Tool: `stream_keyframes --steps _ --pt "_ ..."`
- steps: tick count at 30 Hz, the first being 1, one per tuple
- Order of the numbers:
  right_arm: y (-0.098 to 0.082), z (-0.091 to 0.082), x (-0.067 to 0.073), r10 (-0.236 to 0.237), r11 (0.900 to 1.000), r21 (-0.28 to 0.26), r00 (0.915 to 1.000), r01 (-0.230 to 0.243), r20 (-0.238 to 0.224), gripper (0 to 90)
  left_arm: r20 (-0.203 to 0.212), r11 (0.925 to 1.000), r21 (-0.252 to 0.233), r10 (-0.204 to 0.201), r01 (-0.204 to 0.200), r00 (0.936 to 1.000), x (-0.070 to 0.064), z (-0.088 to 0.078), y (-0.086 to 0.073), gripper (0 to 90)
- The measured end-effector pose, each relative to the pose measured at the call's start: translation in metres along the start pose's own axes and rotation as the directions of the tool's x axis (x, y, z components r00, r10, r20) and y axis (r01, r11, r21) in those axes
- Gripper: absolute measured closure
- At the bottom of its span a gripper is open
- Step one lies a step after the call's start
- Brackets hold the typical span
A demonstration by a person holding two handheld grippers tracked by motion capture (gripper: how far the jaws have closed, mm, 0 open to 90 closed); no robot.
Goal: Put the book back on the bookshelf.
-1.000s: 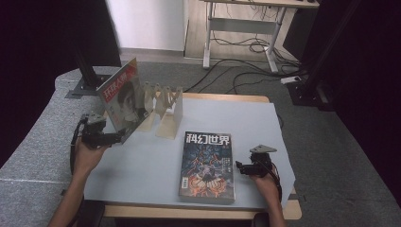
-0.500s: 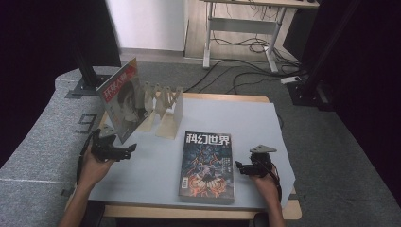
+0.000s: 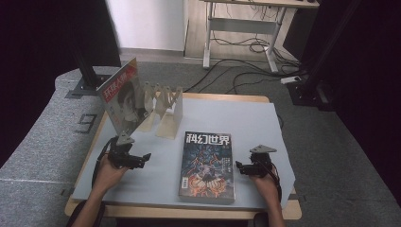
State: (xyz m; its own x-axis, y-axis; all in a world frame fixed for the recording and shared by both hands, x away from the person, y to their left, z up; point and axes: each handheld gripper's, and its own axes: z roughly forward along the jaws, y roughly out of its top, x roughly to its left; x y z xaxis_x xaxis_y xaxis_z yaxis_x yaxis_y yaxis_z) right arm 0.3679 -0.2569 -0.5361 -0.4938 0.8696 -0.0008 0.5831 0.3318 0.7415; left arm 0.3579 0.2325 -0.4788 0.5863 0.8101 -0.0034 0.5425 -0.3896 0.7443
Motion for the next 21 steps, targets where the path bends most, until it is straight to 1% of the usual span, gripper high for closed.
stream_keyframes --steps 8,11,12,13,14,17,21 --pt "0.000 0.000 0.000 0.000 1.000 0.000 1.0000 0.000 0.001 12.6 0.042 0.9978 0.059 0.027 -0.030 0.9987 -0.013 0.028 -0.015 0.0" --pt "0.000 0.000 0.000 0.000 1.000 0.000 1.0000 0.000 0.002 12.6 0.070 0.9943 0.094 0.044 -0.050 0.9966 -0.017 0.040 -0.021 0.0" --pt "0.000 0.000 0.000 0.000 1.000 0.000 1.0000 0.000 0.002 12.6 0.076 0.9925 0.108 0.049 -0.057 0.9959 -0.019 0.044 -0.023 0.0" --pt "0.000 0.000 0.000 0.000 1.000 0.000 1.0000 0.000 0.002 12.6 0.070 0.9902 0.123 0.058 -0.066 0.9959 -0.020 0.047 -0.025 0.0" --pt "0.000 0.000 0.000 0.001 1.000 0.000 1.0000 -0.001 0.003 12.6 0.065 0.9904 0.117 0.066 -0.074 0.9956 -0.022 0.047 -0.025 0.0" --pt "0.000 0.000 0.001 0.002 1.000 0.000 1.0000 -0.002 0.003 12.6 0.068 0.9912 0.116 0.056 -0.064 0.9961 -0.021 0.047 -0.025 0.0" --pt "0.000 0.000 0.001 0.003 1.000 0.001 1.0000 -0.003 0.003 12.7 0.064 0.9912 0.117 0.056 -0.063 0.9964 -0.021 0.047 -0.025 0.0"
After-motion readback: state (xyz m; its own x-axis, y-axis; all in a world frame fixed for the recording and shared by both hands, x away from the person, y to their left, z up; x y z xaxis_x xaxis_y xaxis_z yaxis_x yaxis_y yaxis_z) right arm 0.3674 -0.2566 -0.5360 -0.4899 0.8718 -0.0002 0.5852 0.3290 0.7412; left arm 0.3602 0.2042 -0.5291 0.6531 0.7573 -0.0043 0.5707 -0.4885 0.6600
